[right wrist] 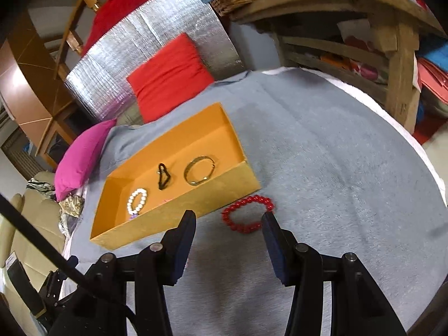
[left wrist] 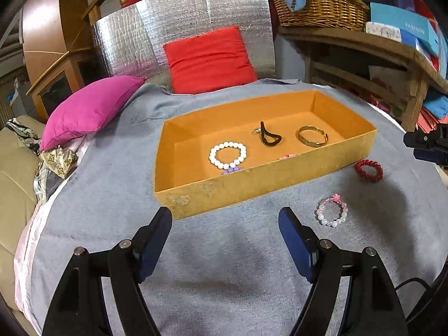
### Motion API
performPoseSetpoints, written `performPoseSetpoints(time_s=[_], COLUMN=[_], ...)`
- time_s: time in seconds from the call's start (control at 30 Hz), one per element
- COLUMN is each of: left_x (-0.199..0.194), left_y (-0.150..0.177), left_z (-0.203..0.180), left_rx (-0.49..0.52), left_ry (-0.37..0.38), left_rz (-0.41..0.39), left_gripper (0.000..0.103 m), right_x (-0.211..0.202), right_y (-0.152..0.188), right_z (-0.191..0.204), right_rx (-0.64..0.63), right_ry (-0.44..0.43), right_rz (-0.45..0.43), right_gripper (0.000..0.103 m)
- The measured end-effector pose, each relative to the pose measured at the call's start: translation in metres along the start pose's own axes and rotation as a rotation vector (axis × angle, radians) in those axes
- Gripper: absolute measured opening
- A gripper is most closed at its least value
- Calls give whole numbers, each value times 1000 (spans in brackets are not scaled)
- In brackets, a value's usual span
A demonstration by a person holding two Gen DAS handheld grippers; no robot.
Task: Organize jewelry
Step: 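Move both grippers back toward the red and pink-white bracelets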
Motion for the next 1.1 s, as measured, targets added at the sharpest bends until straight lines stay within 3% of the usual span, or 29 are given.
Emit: performPoseSetpoints(time_s=[0.43,0.67,0.8,0.97,1.1], left_x=[25,33,43,54,64], left_y=[14,17,19,22,28], left_z=[-33,-78,-99,-110,-118], left_rx=[48,46,-9,-51,-40], left_ry=[49,223,323,362,364], left_rz=[74,99,143,177,210], left_gripper=[79,79,79,79,79], right_x=[13,25,39,58,73], right_y=[8,11,14,16,15], right_z=[-21,-46,-47,-43,-44], right_rx=[56,125,139,112,79], right_ry=[15,51,53,78,122], right_rz=[88,138,169,189,185], right_gripper=[52,52,52,52,46])
Point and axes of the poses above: each gripper's, at about its wrist camera, not at the fingertips, and x roughly the way its jaws point, z to its left, y to its underside, the point moved 10 cm from there along x, roughly the way its jaws point, and after that the axes turned 7 degrees about -z, right-handed, at the moved point
